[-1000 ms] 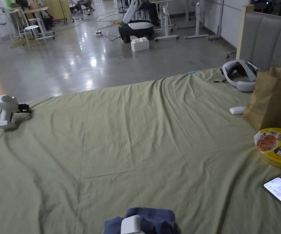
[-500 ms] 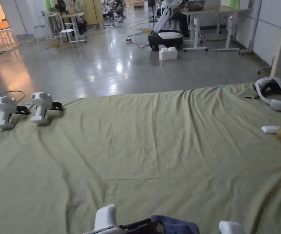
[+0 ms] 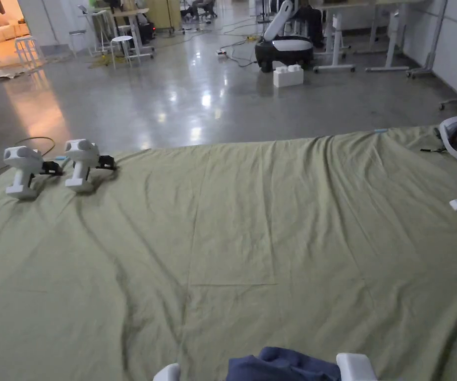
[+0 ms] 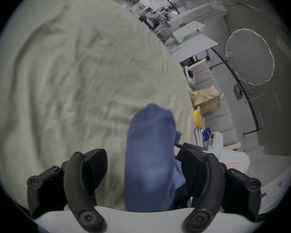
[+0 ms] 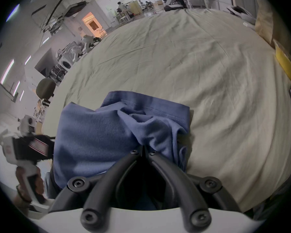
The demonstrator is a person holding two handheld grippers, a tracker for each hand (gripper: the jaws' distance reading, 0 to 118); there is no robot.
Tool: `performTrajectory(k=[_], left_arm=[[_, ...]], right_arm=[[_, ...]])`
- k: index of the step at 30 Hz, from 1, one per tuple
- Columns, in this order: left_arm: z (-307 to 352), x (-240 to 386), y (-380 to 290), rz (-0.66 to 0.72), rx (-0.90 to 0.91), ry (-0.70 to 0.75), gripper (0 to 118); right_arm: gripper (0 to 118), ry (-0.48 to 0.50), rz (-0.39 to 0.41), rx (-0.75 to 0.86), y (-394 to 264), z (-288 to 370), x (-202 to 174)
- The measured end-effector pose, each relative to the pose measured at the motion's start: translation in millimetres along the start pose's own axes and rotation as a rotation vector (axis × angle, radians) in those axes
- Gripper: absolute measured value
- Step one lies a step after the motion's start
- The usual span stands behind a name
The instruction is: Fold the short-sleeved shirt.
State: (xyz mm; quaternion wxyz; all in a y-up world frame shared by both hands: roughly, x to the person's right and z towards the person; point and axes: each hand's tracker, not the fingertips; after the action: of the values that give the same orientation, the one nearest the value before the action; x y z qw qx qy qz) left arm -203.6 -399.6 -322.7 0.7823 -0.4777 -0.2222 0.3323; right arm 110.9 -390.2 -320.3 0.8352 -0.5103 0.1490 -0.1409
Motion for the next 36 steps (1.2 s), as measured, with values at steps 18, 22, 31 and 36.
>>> performTrajectory(k=[18, 22, 31, 36], left_arm=[[168, -10, 52, -0.049, 0.227, 0.066, 42], [249, -71, 83, 0.013, 0.306, 0.32, 42], [269, -208, 149, 0.348, 0.381, 0.499, 49], [269, -190, 149, 0.293, 0.45, 0.746, 100]], right_arm=[[7, 0.215, 0.009, 0.236, -17, 117, -14], [7, 0.25, -0.092, 0.22, -27, 135, -7], [7, 0.211, -0.185, 0.157, -31, 106, 14], [7, 0.134, -0.102, 0.251, -32, 112, 6]])
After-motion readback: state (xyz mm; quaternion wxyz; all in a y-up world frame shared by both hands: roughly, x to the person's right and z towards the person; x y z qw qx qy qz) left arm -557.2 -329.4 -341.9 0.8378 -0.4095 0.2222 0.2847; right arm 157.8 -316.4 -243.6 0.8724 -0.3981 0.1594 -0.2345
